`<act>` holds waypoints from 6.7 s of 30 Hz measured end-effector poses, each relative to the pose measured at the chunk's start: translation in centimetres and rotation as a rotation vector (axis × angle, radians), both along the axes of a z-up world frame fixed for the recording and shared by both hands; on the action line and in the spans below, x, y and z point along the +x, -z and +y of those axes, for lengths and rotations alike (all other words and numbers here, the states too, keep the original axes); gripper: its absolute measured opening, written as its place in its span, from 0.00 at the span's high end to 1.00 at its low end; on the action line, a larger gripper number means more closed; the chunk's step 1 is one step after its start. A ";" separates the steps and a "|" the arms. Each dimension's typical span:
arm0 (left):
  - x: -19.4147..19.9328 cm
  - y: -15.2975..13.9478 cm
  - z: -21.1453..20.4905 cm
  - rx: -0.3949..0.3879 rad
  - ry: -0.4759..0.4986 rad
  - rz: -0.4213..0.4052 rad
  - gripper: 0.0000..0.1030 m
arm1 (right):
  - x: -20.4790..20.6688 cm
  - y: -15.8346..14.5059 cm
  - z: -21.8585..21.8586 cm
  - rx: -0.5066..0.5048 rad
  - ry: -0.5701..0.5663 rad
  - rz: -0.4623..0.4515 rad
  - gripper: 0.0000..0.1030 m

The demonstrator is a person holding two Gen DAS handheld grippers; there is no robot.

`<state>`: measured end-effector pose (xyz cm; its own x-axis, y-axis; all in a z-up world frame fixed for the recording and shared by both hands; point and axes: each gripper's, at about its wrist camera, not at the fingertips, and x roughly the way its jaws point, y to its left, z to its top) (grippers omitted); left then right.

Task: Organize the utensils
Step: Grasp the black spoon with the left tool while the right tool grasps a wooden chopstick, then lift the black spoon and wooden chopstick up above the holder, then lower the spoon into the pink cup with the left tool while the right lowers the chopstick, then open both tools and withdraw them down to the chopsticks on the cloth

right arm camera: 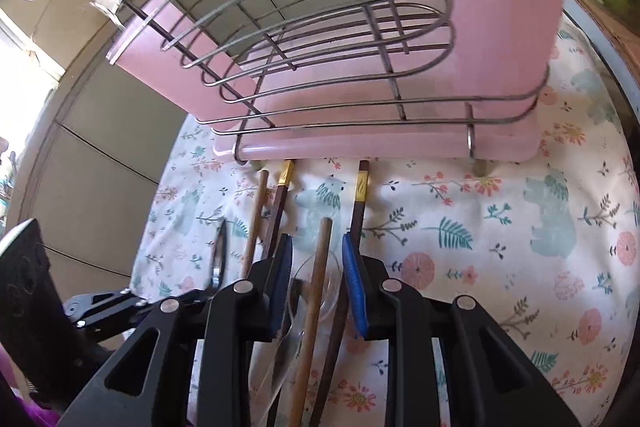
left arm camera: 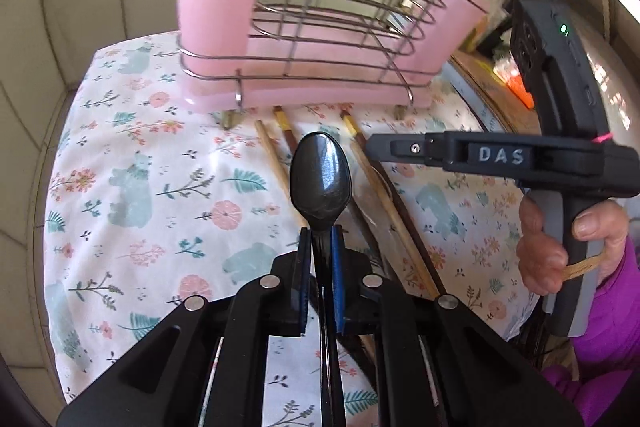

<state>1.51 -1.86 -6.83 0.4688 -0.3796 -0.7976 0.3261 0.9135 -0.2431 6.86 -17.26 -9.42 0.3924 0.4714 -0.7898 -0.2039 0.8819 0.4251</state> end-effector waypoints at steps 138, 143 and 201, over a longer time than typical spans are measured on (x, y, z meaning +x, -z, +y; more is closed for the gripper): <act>7.9 -13.2 2.4 -0.060 -0.469 -0.904 0.91 | 1.3 -21.4 -10.3 -0.150 0.379 -0.662 0.93; 7.7 -13.7 2.3 -0.047 -0.412 -0.887 0.90 | 1.7 -18.5 -9.9 -0.147 0.368 -0.597 0.93; -1.3 -7.6 0.5 0.090 -0.451 -0.410 0.60 | -5.3 -6.2 -1.5 -0.219 0.149 -0.384 0.73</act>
